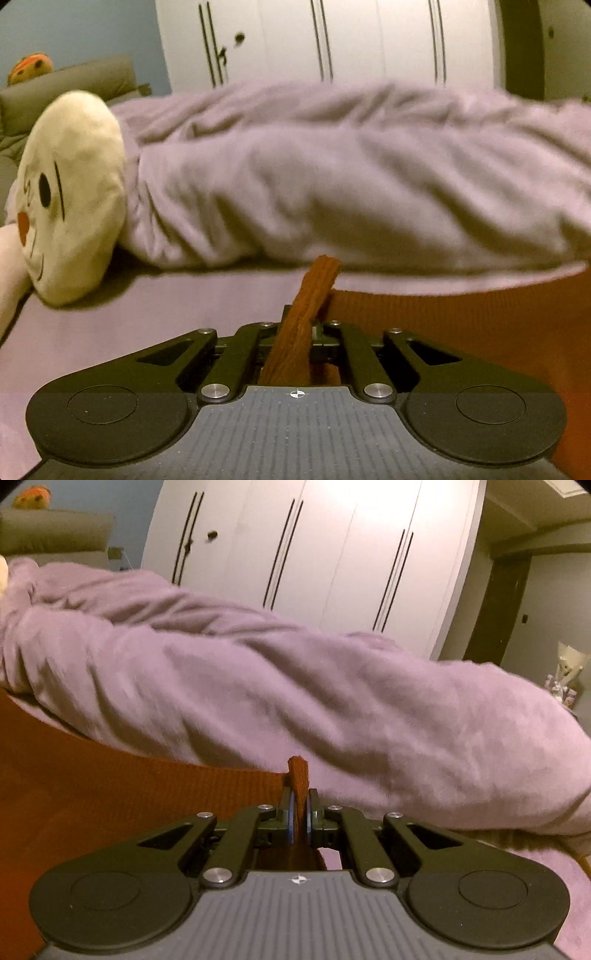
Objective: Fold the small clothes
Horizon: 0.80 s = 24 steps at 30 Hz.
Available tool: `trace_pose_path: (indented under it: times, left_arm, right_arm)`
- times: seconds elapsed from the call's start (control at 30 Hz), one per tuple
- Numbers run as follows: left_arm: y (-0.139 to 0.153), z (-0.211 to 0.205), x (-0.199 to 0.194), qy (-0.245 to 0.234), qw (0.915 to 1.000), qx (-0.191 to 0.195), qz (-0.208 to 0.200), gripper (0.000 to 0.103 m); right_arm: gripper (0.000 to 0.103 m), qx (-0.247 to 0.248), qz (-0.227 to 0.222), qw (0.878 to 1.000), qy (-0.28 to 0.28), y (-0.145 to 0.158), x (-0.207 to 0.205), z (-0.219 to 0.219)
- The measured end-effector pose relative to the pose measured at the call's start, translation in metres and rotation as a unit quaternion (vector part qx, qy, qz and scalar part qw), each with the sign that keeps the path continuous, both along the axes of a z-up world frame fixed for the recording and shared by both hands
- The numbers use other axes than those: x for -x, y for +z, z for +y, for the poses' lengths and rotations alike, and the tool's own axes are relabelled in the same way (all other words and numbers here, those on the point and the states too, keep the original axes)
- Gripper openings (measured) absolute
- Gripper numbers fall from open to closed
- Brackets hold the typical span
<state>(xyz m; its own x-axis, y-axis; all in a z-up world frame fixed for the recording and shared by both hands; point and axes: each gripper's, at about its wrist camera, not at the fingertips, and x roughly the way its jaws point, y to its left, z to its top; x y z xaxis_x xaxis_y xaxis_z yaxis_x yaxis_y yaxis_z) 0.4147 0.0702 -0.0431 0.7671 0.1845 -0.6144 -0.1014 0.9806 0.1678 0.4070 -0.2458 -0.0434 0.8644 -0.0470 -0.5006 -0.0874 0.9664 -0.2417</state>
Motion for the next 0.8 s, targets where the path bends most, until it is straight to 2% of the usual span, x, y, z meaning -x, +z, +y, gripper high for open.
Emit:
trace_pose_path:
  times: [0.03,0.07,0.1,0.13,0.17,0.23,0.33,0.4,0.53,0.6,0.7,0.8]
  left_arm:
    - [-0.005,-0.001,0.002,0.002,0.9999,-0.008,0.007,0.029]
    - [-0.008,-0.003,0.007,0.002,0.9998,-0.018,0.011,0.056]
    - [-0.009,-0.003,0.015,0.005,0.9996,-0.025,0.007,0.078]
    - [-0.008,-0.004,0.026,0.003,0.9997,-0.025,-0.005,0.083]
    - [-0.007,-0.004,0.033,-0.007,0.9997,-0.022,-0.009,0.085]
    - [-0.006,-0.007,0.049,-0.023,0.9995,-0.023,0.001,0.086]
    - [-0.004,-0.009,0.073,-0.041,0.9989,-0.018,0.011,0.088]
    - [-0.002,-0.011,0.087,-0.047,0.9988,-0.008,0.012,0.094]
    - [0.0,-0.017,0.108,-0.052,0.9984,-0.007,0.02,0.094]
    - [0.002,-0.019,0.115,-0.05,0.9985,-0.005,0.023,0.094]
    - [0.005,-0.021,0.122,-0.049,0.9984,0.004,0.029,0.095]
    - [0.005,-0.021,0.125,-0.048,0.9984,-0.001,0.029,0.095]
  right_arm:
    - [0.005,0.003,0.005,1.0,-0.001,-0.005,-0.001,0.001]
    - [0.007,0.01,0.011,1.0,-0.003,-0.011,-0.001,0.001]
    - [0.009,0.017,0.015,1.0,-0.007,-0.013,0.002,0.002]
    - [0.02,0.021,0.023,0.999,-0.009,-0.013,0.009,0.0]
    - [0.035,0.018,0.026,0.999,-0.003,-0.011,0.018,-0.003]
    - [0.044,-0.013,0.018,1.0,0.015,-0.004,0.049,-0.014]
    - [0.045,-0.047,0.029,0.998,0.024,-0.003,0.094,-0.018]
    - [0.045,-0.071,0.039,0.996,0.034,-0.005,0.125,-0.022]
    - [0.045,-0.086,0.054,0.994,0.046,-0.012,0.162,-0.023]
    - [0.045,-0.092,0.056,0.993,0.046,-0.011,0.169,-0.022]
    - [0.044,-0.129,0.061,0.989,0.042,-0.007,0.168,-0.024]
    - [0.036,-0.139,0.057,0.988,0.045,-0.004,0.164,-0.018]
